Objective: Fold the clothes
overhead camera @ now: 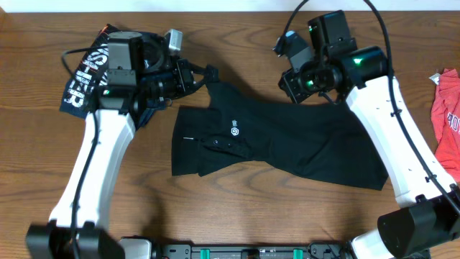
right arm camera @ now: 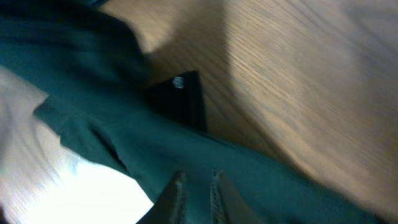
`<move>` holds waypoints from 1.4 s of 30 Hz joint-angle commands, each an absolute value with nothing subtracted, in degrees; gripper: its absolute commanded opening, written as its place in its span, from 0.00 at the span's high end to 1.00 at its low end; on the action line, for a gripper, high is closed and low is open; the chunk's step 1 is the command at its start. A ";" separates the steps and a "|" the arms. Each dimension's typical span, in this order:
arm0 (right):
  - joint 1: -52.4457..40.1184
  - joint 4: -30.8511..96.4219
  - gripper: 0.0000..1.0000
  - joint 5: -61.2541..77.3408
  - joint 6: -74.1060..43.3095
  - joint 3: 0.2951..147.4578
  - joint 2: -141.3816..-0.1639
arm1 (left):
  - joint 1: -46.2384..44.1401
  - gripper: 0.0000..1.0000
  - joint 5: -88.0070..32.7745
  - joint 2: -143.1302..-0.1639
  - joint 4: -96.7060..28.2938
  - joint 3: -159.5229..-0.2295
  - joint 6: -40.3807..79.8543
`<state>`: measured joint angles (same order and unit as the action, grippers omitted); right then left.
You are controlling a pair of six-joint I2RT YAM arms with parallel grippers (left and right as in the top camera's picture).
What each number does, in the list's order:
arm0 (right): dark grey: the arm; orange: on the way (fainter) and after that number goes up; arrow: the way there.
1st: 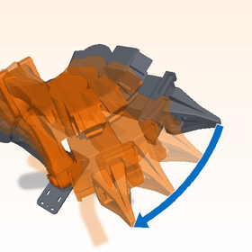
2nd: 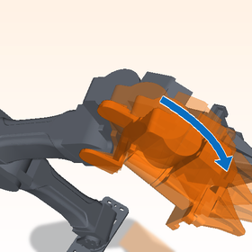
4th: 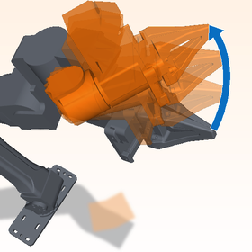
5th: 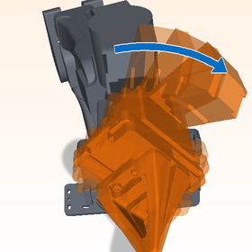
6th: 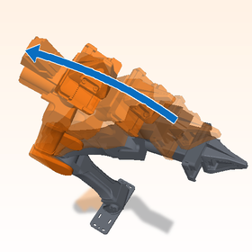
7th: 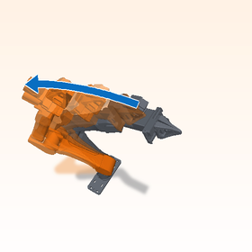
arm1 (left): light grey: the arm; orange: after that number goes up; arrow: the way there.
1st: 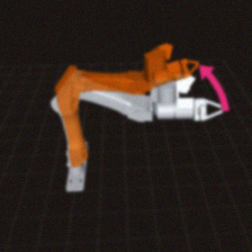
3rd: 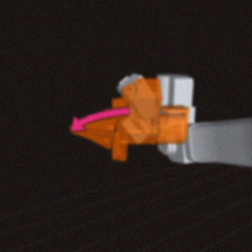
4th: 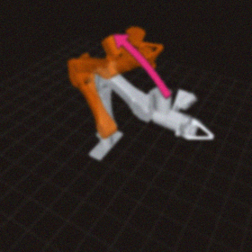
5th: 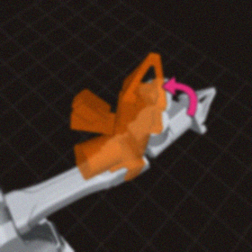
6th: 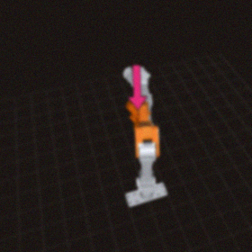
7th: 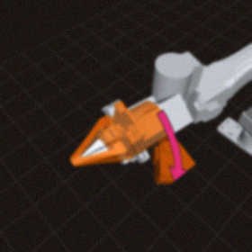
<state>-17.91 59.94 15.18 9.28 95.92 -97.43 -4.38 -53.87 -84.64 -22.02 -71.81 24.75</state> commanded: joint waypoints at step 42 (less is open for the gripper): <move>0.01 49.45 0.89 9.23 -2.70 89.69 -127.63 | -4.36 0.94 -40.84 -73.41 -30.83 -72.58 17.82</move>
